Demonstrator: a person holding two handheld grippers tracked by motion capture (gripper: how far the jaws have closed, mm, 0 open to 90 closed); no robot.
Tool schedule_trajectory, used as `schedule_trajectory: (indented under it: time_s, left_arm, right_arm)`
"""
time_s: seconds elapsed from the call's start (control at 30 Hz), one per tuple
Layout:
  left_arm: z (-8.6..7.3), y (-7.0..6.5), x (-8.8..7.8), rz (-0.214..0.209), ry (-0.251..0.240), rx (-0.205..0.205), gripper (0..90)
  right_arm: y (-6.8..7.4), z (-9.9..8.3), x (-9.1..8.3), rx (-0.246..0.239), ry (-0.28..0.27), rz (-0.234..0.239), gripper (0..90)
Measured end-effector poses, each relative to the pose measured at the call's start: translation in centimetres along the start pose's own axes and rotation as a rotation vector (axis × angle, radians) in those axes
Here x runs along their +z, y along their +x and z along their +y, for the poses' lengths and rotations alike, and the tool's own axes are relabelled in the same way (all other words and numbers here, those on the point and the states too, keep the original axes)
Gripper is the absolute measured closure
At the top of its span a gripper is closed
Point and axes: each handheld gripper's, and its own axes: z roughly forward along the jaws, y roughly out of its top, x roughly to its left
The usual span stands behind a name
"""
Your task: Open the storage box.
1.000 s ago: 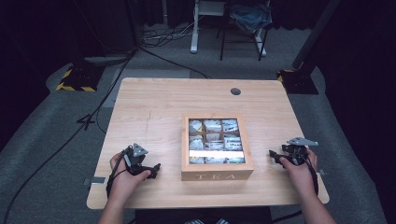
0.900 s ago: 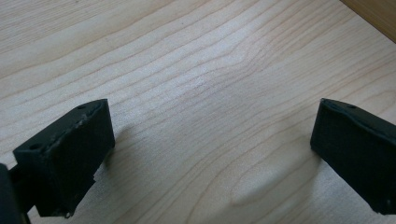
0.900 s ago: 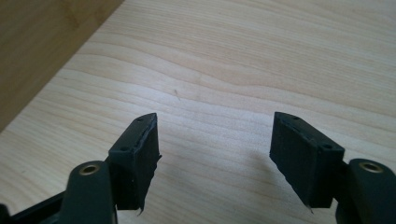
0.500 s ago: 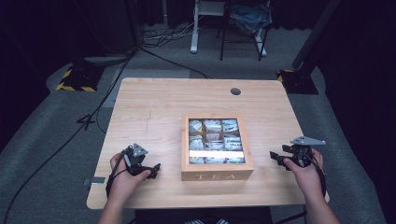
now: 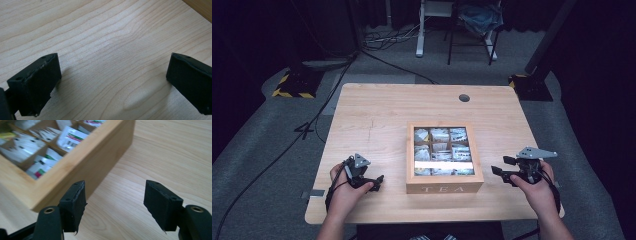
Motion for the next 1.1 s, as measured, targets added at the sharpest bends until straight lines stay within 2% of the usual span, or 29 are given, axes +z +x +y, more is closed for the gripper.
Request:
schedule_trajectory:
  time_s: [0.03, 0.07, 0.13, 0.17, 0.23, 0.4, 0.53, 0.77, 0.87, 1.07, 1.1]
  left_arm:
    - [0.0, 0.0, 0.0, -0.001, 0.0, 0.0, 0.2]
    - [0.0, 0.0, 0.0, 0.0, 0.0, 0.0, 0.3]
    - [0.0, 0.0, 0.0, 0.0, 0.0, 0.0, 0.3]
    - [0.0, 0.0, 0.0, 0.0, -0.001, -0.001, 0.3]
    - [0.0, 0.0, 0.0, 0.0, 0.0, -0.001, 0.3]
    - [0.0, 0.0, 0.0, 0.0, 0.0, 0.0, 0.3]
    - [0.0, 0.0, 0.0, -0.001, -0.001, -0.001, 0.3]
    - [0.0, 0.0, 0.0, -0.001, 0.0, -0.001, 0.3]
    - [0.0, 0.0, 0.0, -0.001, 0.0, 0.0, 0.2]
    - [0.0, 0.0, 0.0, 0.0, 0.0, -0.001, 0.3]
    - [0.0, 0.0, 0.0, 0.0, 0.0, 0.0, 0.3]
  right_arm:
    - [0.0, 0.0, 0.0, 0.0, 0.0, 0.0, 34.2]
    - [0.8, 0.3, -0.3, -0.007, -0.011, 0.03, 32.9]
    - [1.0, 0.4, -0.3, -0.017, -0.016, 0.042, 32.6]
    - [1.7, 0.6, -0.4, -0.024, -0.02, 0.074, 31.1]
    - [2.0, 0.7, -0.4, -0.031, -0.022, 0.086, 30.0]
    - [3.8, 1.0, 0.2, -0.065, -0.021, 0.149, 26.9]
    - [4.3, 0.7, 1.2, -0.077, -0.008, 0.166, 26.3]
    - [4.4, 0.2, 2.5, -0.066, 0.026, 0.209, 25.4]
    - [4.9, 0.1, 2.8, -0.097, 0.044, 0.198, 22.6]
    - [5.1, 0.1, 2.9, -0.118, 0.062, 0.194, 21.6]
    - [5.2, 0.0, 3.0, -0.135, 0.082, 0.185, 22.8]
